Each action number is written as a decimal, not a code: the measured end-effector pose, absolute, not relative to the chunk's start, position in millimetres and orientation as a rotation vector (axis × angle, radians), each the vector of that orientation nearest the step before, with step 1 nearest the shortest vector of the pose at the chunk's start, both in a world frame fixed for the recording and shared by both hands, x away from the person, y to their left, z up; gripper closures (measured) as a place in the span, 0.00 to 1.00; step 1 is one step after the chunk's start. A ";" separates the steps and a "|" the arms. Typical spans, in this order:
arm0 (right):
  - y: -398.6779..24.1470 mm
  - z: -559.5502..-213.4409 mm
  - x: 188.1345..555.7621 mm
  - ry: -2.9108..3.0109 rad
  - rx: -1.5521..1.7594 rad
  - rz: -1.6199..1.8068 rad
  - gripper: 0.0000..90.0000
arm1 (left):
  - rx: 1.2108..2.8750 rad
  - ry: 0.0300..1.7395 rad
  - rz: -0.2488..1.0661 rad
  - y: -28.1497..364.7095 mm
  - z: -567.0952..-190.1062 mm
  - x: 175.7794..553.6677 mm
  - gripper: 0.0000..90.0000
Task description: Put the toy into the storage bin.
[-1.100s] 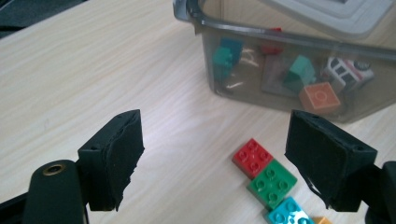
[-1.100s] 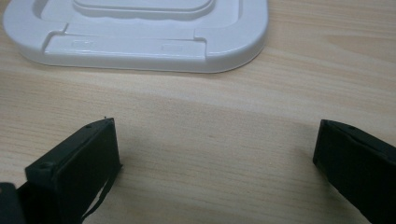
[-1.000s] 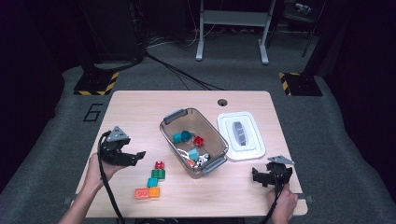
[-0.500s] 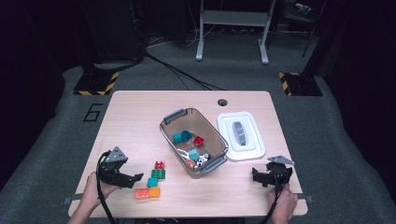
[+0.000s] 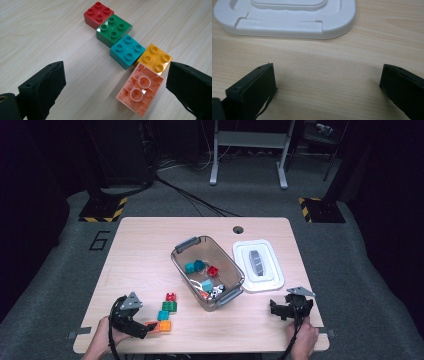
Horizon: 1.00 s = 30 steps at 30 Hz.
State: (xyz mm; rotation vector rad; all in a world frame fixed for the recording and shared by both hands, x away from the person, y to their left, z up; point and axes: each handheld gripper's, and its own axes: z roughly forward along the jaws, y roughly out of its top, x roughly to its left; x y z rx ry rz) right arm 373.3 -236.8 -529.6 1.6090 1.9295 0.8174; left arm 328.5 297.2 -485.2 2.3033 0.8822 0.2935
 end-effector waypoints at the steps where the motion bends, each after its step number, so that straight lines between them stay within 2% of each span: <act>1: -236.9 -529.6 373.3 1.930 1.609 0.817 0.00 | 2.304 0.882 0.290 296.5 -486.2 327.7 0.03; 8: -236.9 -529.6 373.3 1.929 1.609 0.817 0.00 | 2.350 0.847 0.275 290.6 -498.5 321.6 0.06; 10: -236.9 -529.6 373.3 1.929 1.609 0.817 0.00 | 2.353 0.824 0.280 290.3 -500.2 319.3 0.15; 12: -236.8 -529.6 373.3 1.929 1.609 0.817 0.00 | 2.346 0.797 0.284 290.0 -501.9 317.1 0.31; 14: -236.9 -529.6 373.3 1.930 1.608 0.817 0.00 | 2.340 0.773 0.297 289.7 -502.2 316.2 0.42; 20: -236.8 -529.6 373.3 1.930 1.608 0.817 0.00 | 2.371 0.750 0.284 293.5 -501.5 317.1 0.63; 30: -236.9 -529.6 373.3 1.930 1.608 0.817 0.00 | 2.317 0.827 0.322 306.4 -495.1 323.1 0.66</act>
